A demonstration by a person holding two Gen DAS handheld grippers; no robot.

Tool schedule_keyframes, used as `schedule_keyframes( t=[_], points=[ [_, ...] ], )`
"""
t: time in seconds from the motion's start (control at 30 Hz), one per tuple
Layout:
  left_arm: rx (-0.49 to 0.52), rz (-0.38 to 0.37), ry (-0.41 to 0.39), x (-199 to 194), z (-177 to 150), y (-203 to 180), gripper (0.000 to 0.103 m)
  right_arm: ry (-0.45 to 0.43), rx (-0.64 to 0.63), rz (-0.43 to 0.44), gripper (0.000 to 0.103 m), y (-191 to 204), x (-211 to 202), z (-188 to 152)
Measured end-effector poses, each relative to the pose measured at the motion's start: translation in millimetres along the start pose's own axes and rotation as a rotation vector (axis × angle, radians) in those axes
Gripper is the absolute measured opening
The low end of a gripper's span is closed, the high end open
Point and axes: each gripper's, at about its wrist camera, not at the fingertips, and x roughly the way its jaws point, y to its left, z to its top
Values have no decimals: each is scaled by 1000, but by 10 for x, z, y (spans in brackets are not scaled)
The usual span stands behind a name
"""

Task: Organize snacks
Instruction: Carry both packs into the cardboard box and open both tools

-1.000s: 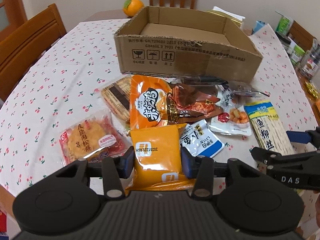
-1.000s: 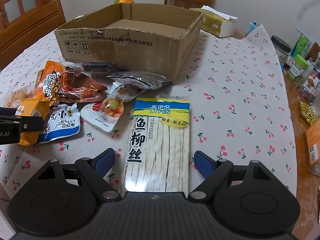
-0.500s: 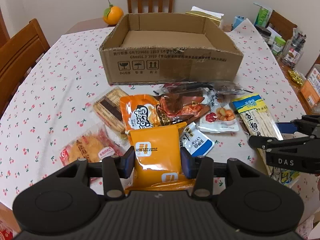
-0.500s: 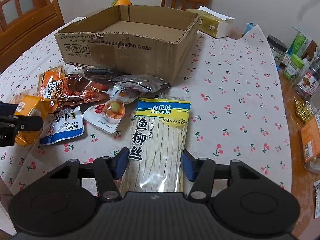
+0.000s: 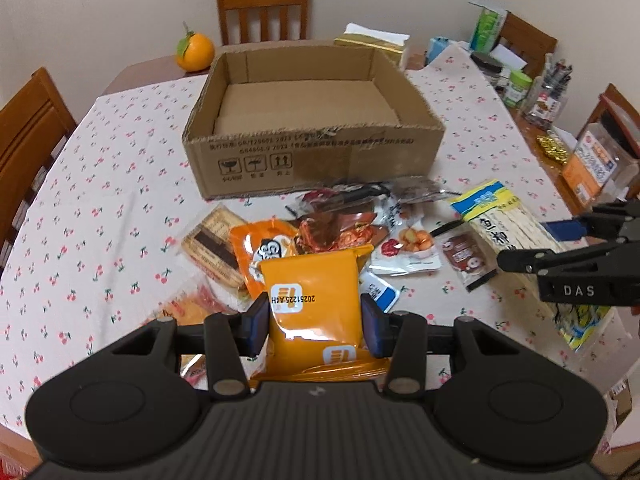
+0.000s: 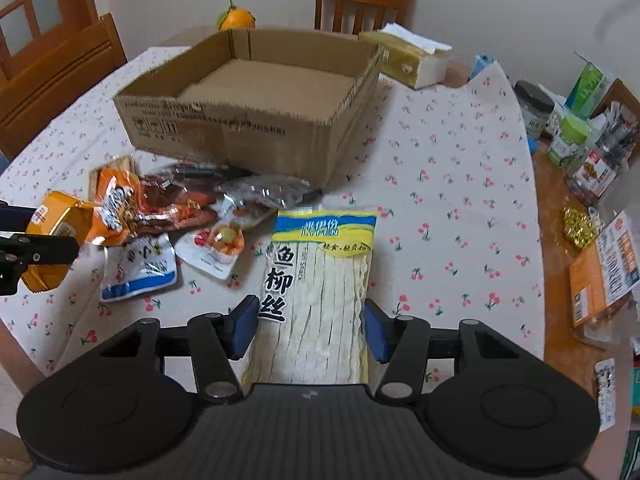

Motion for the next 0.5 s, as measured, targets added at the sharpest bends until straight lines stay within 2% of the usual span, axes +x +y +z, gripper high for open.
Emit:
schedule_keyframes(
  t=[0.3, 0.5],
  points=[
    [82, -55, -11, -148, 182, -3, 45, -33, -23, 21, 59, 0, -276, 209],
    [144, -86, -13, -148, 247, -45, 45, -48, -34, 4, 58, -9, -391, 294]
  ],
)
